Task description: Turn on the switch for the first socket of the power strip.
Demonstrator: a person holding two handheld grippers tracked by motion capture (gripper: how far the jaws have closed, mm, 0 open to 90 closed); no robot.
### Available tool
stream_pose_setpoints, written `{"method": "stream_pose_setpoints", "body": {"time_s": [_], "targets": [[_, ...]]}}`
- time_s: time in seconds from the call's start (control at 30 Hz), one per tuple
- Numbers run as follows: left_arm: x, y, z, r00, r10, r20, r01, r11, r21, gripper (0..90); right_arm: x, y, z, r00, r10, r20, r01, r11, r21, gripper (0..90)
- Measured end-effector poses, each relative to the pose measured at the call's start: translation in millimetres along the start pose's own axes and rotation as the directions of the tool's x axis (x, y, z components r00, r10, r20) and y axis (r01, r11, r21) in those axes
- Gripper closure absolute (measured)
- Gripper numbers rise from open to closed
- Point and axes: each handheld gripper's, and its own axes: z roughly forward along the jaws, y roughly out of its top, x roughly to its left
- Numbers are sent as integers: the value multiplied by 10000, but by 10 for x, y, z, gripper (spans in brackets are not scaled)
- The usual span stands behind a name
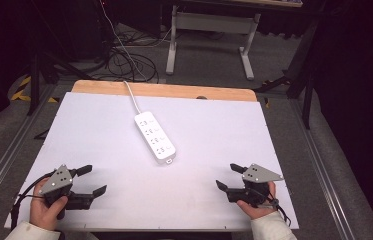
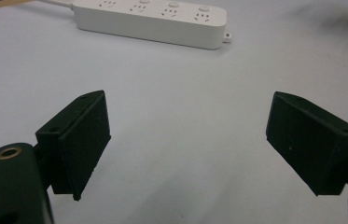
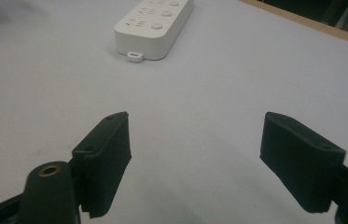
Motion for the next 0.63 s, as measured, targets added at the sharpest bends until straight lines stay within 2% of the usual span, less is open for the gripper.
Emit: {"method": "stream_pose_setpoints", "body": {"time_s": [0.07,0.13,0.2,0.27,0.33,0.43,0.53,0.63], "targets": [[23,2,4,9999,96,66,-96,9999,33,143,-1,-1,1,10000,12,-2,-12,10000,4,249],[33,13,-3,9995,309,-54,-308,9994,169,138,2,-3,4,10000,-11,5,11,10000,18,249],[24,28,-15,9979,570,-296,-559,9978,353,129,2,-2,2,10000,-11,7,11,10000,15,249],[-3,48,-19,9960,655,-610,-633,9973,377,123,1,-2,2,10000,-12,12,12,10000,18,249],[-24,68,-15,9962,470,-731,-453,9987,241,121,0,-5,5,10000,-10,8,10,10000,36,249],[-17,83,-21,9989,29,-463,-28,10000,19,106,0,-7,12,10000,-29,10,29,10000,78,249],[-5,81,-28,9988,-411,-258,405,9989,-237,101,2,-9,15,10000,-15,-9,15,10000,85,249],[6,73,-35,9991,-198,-370,188,9994,-274,102,-2,-10,17,10000,-2,14,2,10000,90,249]]}}
